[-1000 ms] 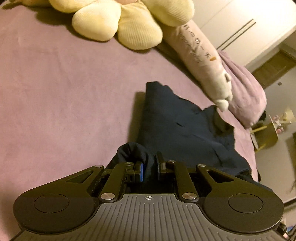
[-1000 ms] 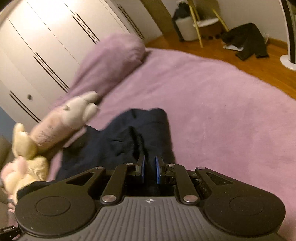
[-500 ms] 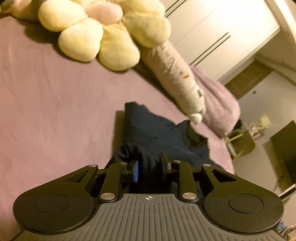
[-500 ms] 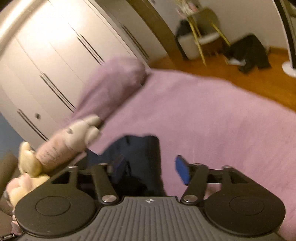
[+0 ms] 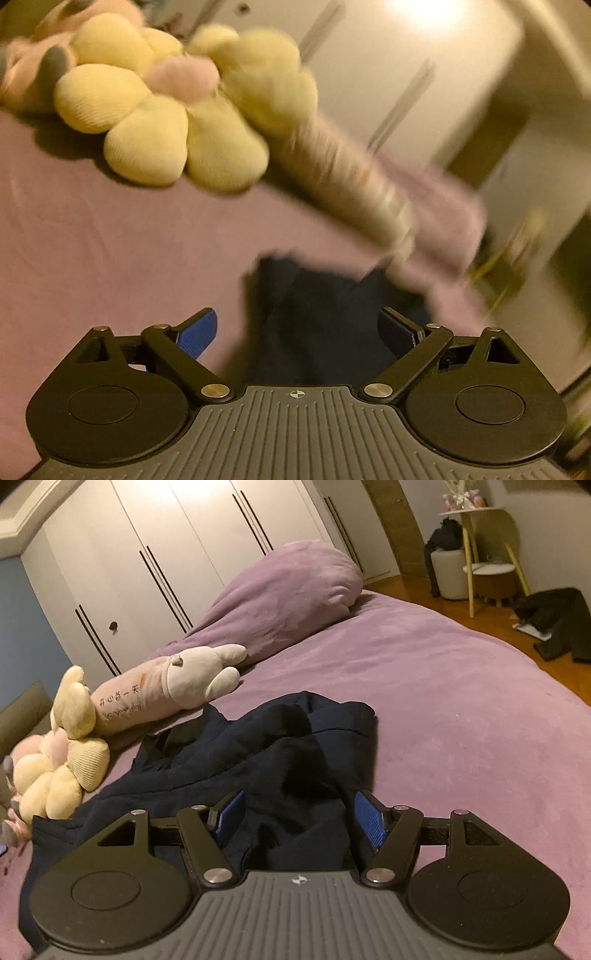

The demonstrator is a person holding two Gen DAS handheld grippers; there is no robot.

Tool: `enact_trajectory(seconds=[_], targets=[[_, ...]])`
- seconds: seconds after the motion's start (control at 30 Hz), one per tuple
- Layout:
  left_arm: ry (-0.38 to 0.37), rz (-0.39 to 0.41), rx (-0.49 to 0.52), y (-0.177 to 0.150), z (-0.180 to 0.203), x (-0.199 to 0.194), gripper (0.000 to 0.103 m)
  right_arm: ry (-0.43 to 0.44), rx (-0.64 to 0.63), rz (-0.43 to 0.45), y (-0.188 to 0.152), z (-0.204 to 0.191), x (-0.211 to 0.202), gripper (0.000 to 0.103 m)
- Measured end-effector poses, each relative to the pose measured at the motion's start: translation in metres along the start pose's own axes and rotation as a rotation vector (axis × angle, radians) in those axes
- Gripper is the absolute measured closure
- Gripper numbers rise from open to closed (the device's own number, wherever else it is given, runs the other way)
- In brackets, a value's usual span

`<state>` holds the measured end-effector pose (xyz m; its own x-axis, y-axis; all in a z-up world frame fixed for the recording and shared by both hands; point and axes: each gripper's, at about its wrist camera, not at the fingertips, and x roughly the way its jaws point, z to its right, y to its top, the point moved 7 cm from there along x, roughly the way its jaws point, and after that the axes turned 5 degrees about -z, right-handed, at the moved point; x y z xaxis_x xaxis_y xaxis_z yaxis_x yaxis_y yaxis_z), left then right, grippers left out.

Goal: Fold large clothes

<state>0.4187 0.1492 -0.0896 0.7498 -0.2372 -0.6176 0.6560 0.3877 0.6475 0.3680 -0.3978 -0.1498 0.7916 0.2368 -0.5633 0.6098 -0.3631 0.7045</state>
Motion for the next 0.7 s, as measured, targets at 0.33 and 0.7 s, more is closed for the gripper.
enact_trajectory(seconds=[0.33,0.7], targets=[[0.129,-0.092,0.162,-0.023,0.026,0.049,0.052,-0.074,-0.105,-0.018,0.001,-0.016,0.013,0.078],[0.004,0.045,0.172,0.003,0.058,-0.019,0.089,-0.146,-0.212,0.145,0.011,-0.043,-0.040,0.095]])
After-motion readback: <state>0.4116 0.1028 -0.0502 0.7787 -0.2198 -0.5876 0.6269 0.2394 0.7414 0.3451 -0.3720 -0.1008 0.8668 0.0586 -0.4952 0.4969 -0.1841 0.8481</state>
